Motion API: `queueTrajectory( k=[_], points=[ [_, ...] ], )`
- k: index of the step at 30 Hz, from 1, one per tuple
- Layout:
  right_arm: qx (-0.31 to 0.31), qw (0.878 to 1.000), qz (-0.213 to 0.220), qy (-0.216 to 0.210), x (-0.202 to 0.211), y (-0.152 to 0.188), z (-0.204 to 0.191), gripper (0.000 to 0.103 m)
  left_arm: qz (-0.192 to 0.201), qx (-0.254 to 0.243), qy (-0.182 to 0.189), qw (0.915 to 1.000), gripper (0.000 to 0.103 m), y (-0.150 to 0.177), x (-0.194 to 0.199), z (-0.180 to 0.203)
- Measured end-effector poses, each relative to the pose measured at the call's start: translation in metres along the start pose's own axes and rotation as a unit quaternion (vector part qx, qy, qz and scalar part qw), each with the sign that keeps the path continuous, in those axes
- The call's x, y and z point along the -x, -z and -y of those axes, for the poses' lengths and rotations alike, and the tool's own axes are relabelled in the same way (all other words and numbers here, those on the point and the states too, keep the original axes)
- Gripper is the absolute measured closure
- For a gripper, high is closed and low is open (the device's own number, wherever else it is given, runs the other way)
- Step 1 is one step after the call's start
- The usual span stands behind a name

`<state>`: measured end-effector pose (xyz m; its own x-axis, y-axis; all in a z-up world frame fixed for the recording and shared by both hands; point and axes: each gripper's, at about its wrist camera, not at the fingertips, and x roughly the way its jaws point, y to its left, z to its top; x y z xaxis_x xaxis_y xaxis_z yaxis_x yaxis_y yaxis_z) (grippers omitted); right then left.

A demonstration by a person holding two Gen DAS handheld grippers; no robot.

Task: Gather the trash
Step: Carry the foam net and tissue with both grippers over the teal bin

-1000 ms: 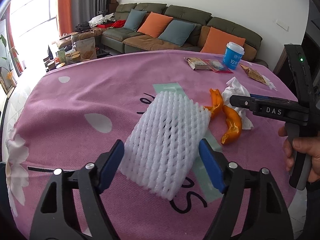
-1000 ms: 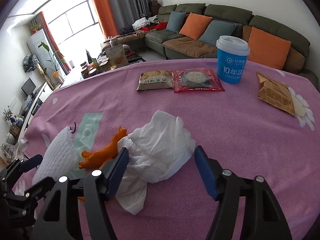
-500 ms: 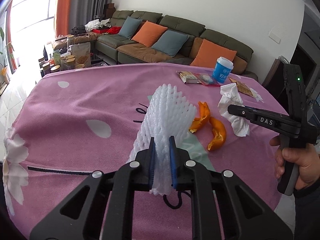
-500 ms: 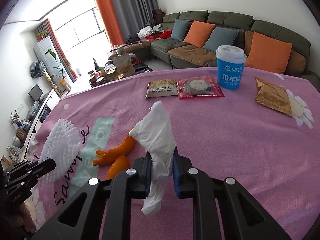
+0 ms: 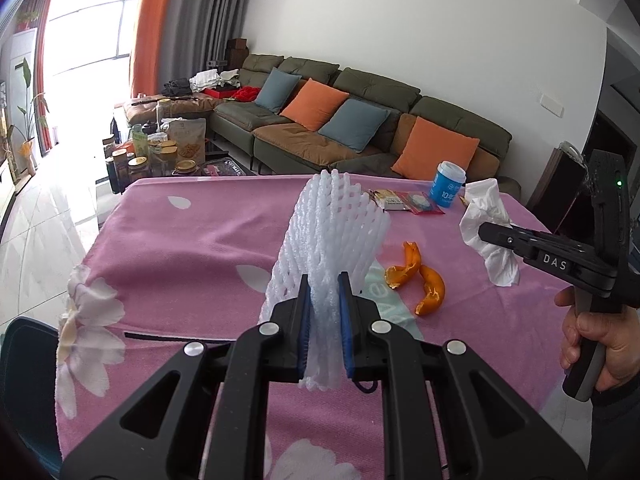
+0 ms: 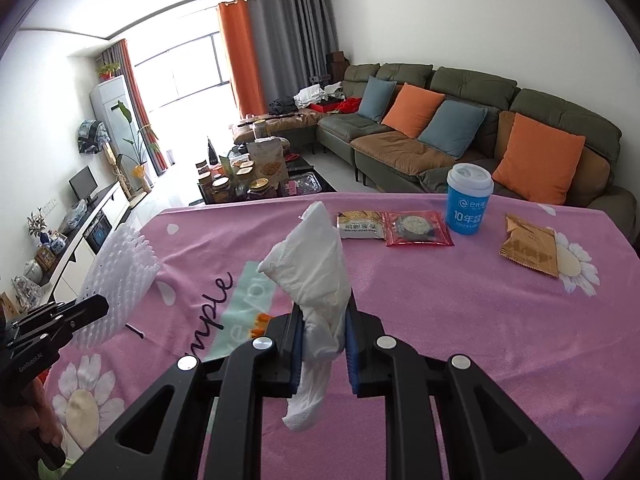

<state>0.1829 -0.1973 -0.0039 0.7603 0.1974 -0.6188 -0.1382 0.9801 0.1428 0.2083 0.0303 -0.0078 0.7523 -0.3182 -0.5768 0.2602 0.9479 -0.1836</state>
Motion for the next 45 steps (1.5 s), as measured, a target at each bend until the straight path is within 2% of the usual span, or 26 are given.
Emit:
queueTrajectory(
  k=[9, 20, 28, 37, 45],
  points=[
    [0.047, 0.998, 0.018, -0.035, 0.026, 0.011, -0.059, 0.087, 0.03, 0.01, -0.034, 0.9989, 0.09, 0.006, 0.045, -0.019],
    [0.092, 0.992, 0.013, -0.088, 0.034, 0.027, -0.124, 0.087, 0.066, 0.035, -0.093, 0.9928, 0.09, 0.021, 0.113, -0.06],
    [0.125, 0.983, 0.015, -0.133, 0.039, 0.031, -0.172, 0.087, 0.088, 0.054, -0.149, 0.9835, 0.09, 0.039, 0.171, -0.094],
    [0.16, 0.97, 0.007, -0.182, 0.033, 0.032, -0.228, 0.087, 0.089, 0.087, -0.209, 0.9699, 0.089, 0.065, 0.221, -0.137],
    [0.178, 0.956, -0.003, -0.232, 0.024, 0.03, -0.276, 0.087, 0.089, 0.108, -0.244, 0.9597, 0.089, 0.09, 0.263, -0.167]
  ],
)
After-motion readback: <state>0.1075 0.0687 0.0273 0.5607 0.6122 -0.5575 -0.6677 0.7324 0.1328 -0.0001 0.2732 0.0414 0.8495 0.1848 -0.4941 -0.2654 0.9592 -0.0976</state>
